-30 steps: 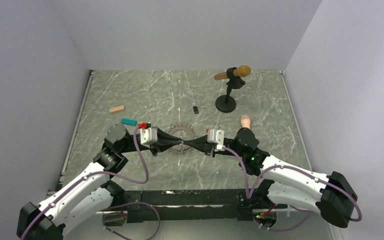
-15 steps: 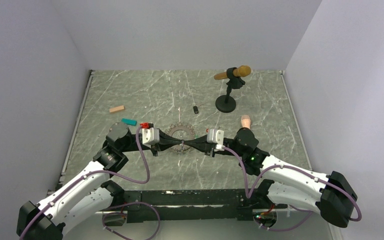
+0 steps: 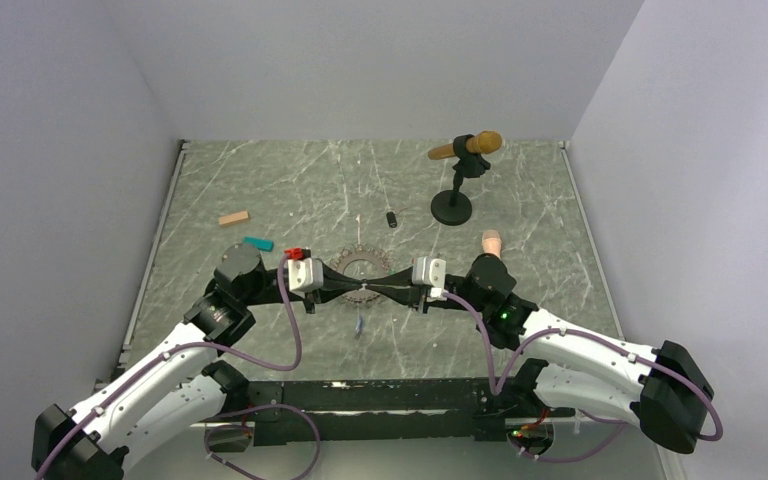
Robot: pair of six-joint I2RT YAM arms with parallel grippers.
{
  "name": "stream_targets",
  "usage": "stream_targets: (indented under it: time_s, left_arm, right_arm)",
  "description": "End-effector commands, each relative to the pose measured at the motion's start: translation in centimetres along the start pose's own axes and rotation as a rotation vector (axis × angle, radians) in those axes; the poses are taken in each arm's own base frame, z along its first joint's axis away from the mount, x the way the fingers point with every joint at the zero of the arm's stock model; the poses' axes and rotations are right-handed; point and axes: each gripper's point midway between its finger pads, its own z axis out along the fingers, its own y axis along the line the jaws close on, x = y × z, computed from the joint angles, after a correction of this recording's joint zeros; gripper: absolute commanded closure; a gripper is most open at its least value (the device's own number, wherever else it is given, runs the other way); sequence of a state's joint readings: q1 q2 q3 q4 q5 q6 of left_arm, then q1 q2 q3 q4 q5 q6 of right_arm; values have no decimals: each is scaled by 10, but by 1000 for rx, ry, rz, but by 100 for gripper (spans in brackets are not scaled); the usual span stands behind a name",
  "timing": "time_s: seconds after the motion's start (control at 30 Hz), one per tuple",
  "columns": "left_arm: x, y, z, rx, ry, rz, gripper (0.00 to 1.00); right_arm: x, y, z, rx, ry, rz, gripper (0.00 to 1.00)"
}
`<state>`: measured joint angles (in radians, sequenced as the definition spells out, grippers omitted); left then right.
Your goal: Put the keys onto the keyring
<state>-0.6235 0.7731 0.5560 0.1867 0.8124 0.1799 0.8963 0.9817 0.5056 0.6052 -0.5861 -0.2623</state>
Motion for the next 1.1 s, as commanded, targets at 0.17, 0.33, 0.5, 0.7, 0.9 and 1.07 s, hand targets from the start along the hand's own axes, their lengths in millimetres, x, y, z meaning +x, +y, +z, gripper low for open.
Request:
stream_targets:
  time_s: [0.17, 0.33, 0.5, 0.7, 0.9, 1.07]
  left_arm:
    - [-20, 5, -1, -19, -29, 57, 100]
    - [-19, 7, -2, -31, -22, 56, 100]
    - [-9, 20, -5, -124, 18, 3, 100]
    - [14, 39, -29, -412, 60, -328, 82]
    - [57, 30, -64, -657, 170, -680, 40]
    - [92, -6, -60, -652, 340, -980, 45]
  right_arm:
    - [-15, -1, 4, -24, -32, -29, 87]
    - [-13, 0, 3, -26, -23, -29, 86]
    - [-3, -1, 0, -26, 50, 14, 82]
    - [20, -21, -26, -54, 262, 193, 80]
    - [49, -39, -66, -68, 461, 342, 75]
    - [70, -28, -96, -74, 676, 427, 72]
